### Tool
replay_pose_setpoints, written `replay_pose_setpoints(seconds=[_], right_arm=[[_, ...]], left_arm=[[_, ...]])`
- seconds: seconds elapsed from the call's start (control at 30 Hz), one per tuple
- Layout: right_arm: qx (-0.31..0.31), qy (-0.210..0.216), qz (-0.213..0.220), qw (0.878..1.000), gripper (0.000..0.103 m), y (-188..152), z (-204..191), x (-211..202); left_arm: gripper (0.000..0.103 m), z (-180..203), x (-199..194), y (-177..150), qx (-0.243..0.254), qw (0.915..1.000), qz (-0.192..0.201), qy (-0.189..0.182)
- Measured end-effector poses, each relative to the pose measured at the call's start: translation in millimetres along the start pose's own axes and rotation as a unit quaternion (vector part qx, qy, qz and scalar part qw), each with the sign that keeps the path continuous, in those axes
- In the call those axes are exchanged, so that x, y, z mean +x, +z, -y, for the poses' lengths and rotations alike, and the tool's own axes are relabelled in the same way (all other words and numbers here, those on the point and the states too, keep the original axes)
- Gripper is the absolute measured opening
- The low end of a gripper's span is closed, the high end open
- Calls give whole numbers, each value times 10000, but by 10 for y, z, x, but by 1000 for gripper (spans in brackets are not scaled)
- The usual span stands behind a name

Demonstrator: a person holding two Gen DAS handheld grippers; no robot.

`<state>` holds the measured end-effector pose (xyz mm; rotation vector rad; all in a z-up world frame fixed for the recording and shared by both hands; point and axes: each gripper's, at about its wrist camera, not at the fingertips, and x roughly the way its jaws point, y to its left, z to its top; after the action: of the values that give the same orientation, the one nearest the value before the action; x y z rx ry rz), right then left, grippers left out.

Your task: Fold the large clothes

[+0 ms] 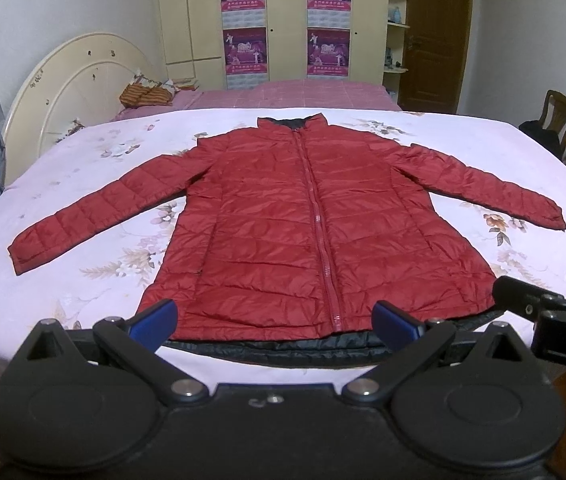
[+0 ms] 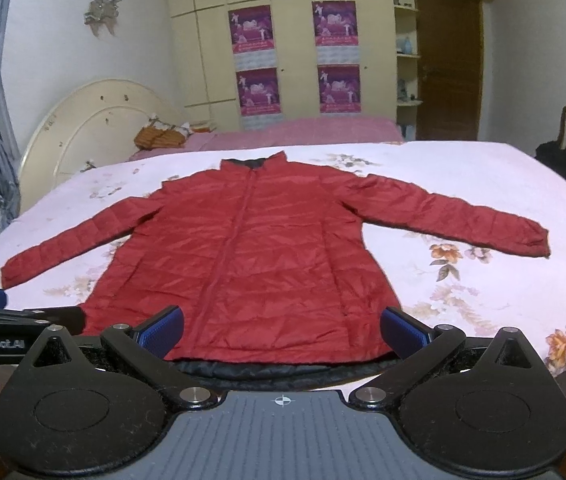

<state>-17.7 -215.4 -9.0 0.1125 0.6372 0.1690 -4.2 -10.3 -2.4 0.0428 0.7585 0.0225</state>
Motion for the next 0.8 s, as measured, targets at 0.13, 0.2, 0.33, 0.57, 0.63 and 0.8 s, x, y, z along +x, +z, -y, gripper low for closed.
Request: replay_pose_setpoints(seconds=[0.13, 0.2, 0.33, 0.57, 0.63, 0.8], right_arm=[[57, 34, -22, 10000, 103, 3, 30, 13], [39, 28, -19, 10000, 103, 2, 36, 15], [31, 17, -32, 10000, 103, 1, 28, 18], [11, 30, -24, 10000, 103, -5, 23, 20], [-3, 27, -31, 10000, 103, -10, 4, 21], [-8, 11, -35, 10000, 103, -9, -16, 26]], left_arm=[[103, 2, -4, 0, 4, 10000, -2, 2], [103, 1, -3, 0, 5, 10000, 0, 1], [103, -6, -7, -1, -2, 10000, -2, 1], [103, -38, -16, -6, -19, 10000, -16, 6], [103, -44, -17, -8, -21, 10000, -19, 8], [103, -61, -10, -12, -28, 10000, -34, 0]])
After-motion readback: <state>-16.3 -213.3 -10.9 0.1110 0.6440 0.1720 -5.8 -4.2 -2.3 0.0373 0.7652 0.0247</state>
